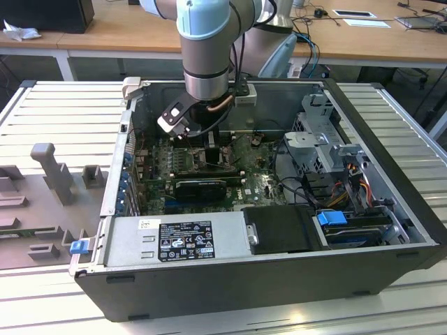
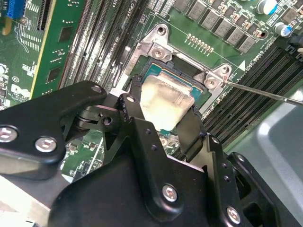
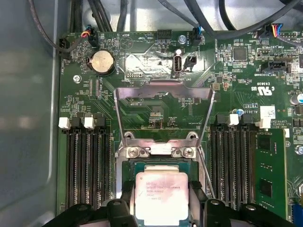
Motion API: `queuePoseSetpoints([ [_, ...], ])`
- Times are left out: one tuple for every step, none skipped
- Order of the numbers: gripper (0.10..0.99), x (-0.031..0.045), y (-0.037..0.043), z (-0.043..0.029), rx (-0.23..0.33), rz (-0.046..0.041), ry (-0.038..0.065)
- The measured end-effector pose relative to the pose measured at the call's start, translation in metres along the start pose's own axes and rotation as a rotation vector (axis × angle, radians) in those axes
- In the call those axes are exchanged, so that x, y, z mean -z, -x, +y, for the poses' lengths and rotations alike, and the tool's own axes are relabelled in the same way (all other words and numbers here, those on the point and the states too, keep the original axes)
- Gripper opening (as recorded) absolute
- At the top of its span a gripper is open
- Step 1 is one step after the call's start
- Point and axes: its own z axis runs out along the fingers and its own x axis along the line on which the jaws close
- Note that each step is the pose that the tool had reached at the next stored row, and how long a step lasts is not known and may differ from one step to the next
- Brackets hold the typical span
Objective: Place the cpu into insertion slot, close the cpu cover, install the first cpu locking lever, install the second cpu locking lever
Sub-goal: 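Place the cpu into insertion slot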
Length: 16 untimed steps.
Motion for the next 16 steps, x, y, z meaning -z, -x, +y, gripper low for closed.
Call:
queuePoseSetpoints([
  [0.549,0.0,0.0,0.0,0.0,0.0002,0.0],
  [0.616,0.0001,-0.0001,0.0,0.0,0.0003,0.0],
  [0.616,0.0006,-0.0001,0.0001,0.0,0.0001,0.0],
  [0.616,0.0015,-0.0001,0.0001,0.0,0.0001,0.0],
  [0.616,0.0048,-0.0002,0.0004,0.0,0.0001,0.0],
  [0.616,0.0087,-0.0003,0.0007,0.0,0.0002,0.0],
  [0.6,0.0111,-0.0004,0.0009,0.0,0.0002,-0.001],
  [0.6,0.0123,-0.0004,0.001,0.0,0.0001,-0.001],
  [0.471,0.0129,-0.0005,0.0014,0.0,-0.0004,-0.003],
  [0.471,0.0132,-0.0005,0.0016,0.0,-0.0007,-0.004],
  [0.349,0.0143,-0.0004,0.0022,0.0,-0.002,-0.009],
  [0.29,0.0152,-0.0004,0.0022,0.0,-0.0024,-0.011],
  [0.29,0.0158,-0.0004,0.0023,0.0,-0.0022,-0.012],
  [0.169,0.0167,-0.0005,0.0025,0.0,-0.0021,-0.012],
  [0.169,0.0173,-0.0005,0.0025,0.0,-0.0021,-0.012],
  [0.11,0.0183,-0.0005,0.0026,0.0,-0.0021,-0.012],
])
